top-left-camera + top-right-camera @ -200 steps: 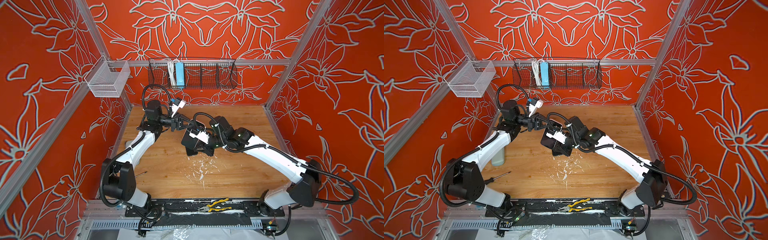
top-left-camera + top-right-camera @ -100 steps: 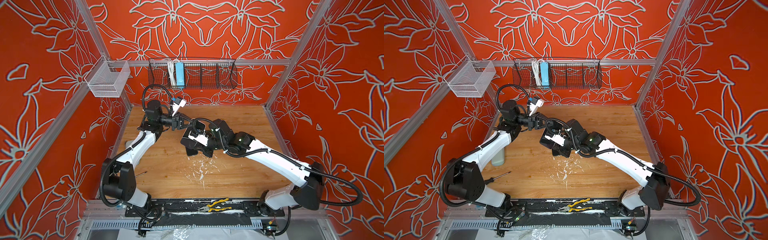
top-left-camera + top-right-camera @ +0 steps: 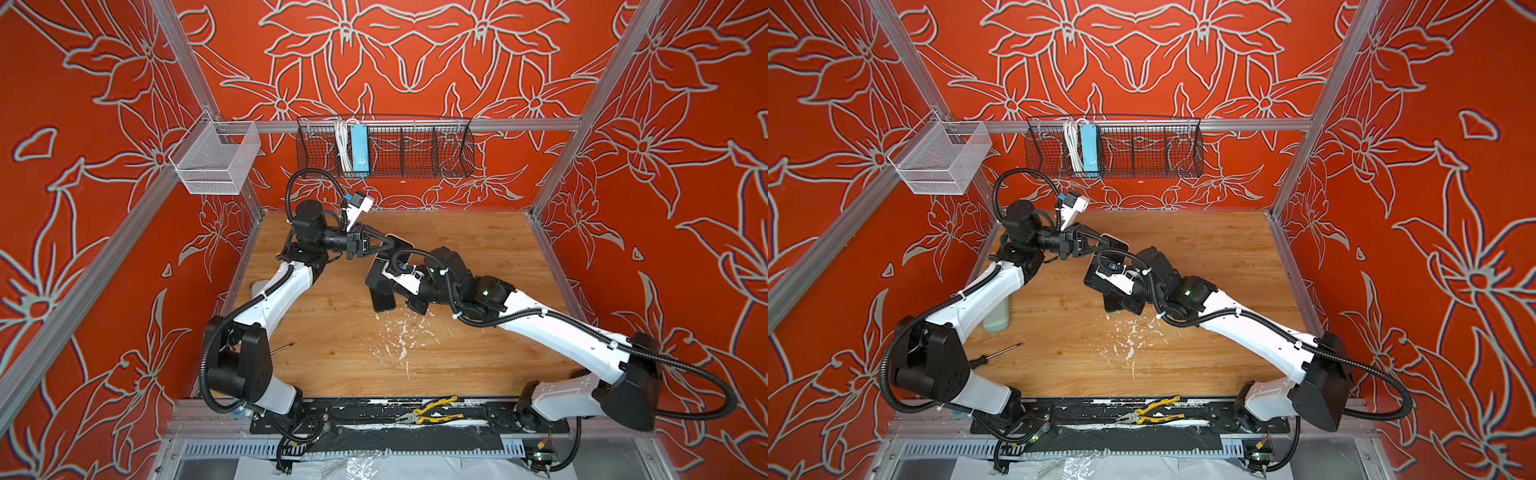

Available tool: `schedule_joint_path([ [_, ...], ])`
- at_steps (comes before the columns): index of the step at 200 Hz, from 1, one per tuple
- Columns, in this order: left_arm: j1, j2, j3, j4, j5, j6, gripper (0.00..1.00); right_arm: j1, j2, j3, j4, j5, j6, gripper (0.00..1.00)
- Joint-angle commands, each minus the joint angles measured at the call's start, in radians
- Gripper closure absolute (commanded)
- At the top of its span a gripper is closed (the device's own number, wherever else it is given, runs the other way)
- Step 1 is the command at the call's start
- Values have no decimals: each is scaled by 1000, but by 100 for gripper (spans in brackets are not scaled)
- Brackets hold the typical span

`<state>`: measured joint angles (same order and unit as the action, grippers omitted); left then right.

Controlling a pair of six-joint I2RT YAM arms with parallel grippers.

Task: Take the phone out of the phone case
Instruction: Remove the phone case from the phone.

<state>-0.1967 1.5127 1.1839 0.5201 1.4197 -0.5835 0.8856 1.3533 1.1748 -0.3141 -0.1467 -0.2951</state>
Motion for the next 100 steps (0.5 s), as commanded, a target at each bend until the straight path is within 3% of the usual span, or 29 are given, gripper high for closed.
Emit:
schedule_joint_path([
  [1,-2,10,46,57,-71,-35,100,10,-30,-31,37,15,35,87],
  [39,2,22,61,55,-139,-66,100,-42,-83,-68,49,-85,151,66],
  [83,25,-1,55,49,-284,-97,100,-146,-174,-149,42,-249,291,58],
  [100,32,0,52,48,-359,-156,100,-223,-221,-212,107,-353,389,50],
])
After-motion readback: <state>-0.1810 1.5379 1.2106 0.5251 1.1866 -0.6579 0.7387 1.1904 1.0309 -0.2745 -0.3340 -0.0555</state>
